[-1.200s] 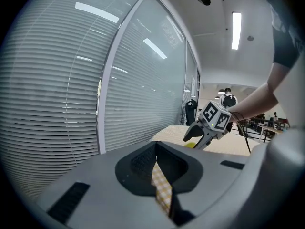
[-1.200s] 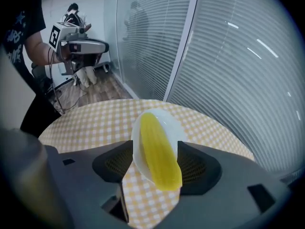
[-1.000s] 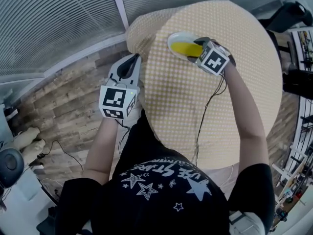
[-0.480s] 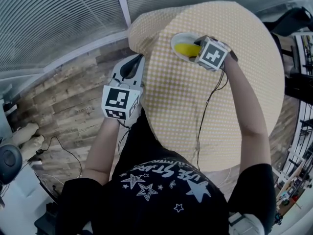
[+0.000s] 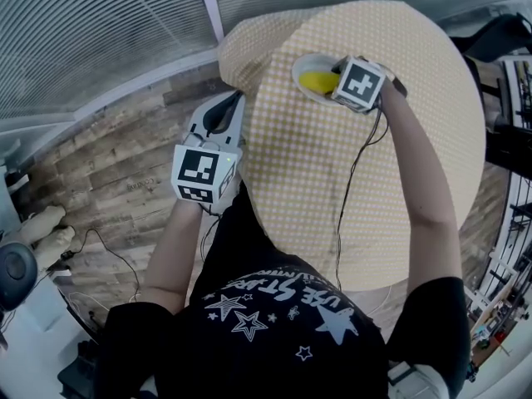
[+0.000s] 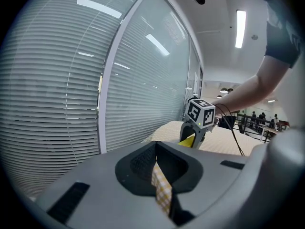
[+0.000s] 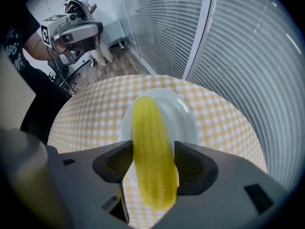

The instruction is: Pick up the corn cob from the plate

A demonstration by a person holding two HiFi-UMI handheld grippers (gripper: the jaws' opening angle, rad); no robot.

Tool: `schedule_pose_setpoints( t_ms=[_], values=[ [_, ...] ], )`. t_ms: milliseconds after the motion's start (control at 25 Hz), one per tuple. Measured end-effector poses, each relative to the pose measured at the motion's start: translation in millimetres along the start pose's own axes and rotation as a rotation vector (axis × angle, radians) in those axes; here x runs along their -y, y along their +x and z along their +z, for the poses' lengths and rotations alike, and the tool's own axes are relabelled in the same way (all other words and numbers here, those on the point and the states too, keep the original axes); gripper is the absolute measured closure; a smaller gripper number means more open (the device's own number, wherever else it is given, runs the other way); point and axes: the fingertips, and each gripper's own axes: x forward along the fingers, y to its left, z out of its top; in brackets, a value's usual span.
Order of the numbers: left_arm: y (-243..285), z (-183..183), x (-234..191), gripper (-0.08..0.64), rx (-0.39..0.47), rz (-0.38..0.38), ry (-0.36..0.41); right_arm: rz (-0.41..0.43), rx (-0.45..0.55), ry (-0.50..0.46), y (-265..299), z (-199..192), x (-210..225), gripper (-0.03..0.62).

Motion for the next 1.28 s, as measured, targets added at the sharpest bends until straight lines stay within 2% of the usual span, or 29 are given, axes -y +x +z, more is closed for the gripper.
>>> schedule_pose_setpoints(
  t_ms=[400, 640, 840, 1080, 1280],
  values=[
    [5.3, -6.6, 4.8, 0.554, -0.006, -0.011, -0.006, 0.101, -0.007, -0.053, 4.3, -2.0, -0.8, 0.327],
    [5.2, -8.5, 3.0, 0.554, -0.011, -0.008, -0.01, 0.065, -0.075, -0.096, 4.7, -3.0, 1.8, 0.328],
    [3.1, -6.5, 4.7, 0.554, -0.005, -0.013, -0.01, 0.047, -0.124, -0.024, 3.9, -9.9, -3.7, 0.331],
    [1.9, -4.3, 5.0, 0.554, -0.003, -0.015, 0.003, -0.025, -0.012, 0.032, 3.6, -5.1, 0.0, 0.331],
    [-1.8, -0.5, 5.0, 0.554, 0.001, -0.014, 0.012, -0.124, 0.008, 0.055, 0.0, -12.5, 6.0, 0.331]
  ],
)
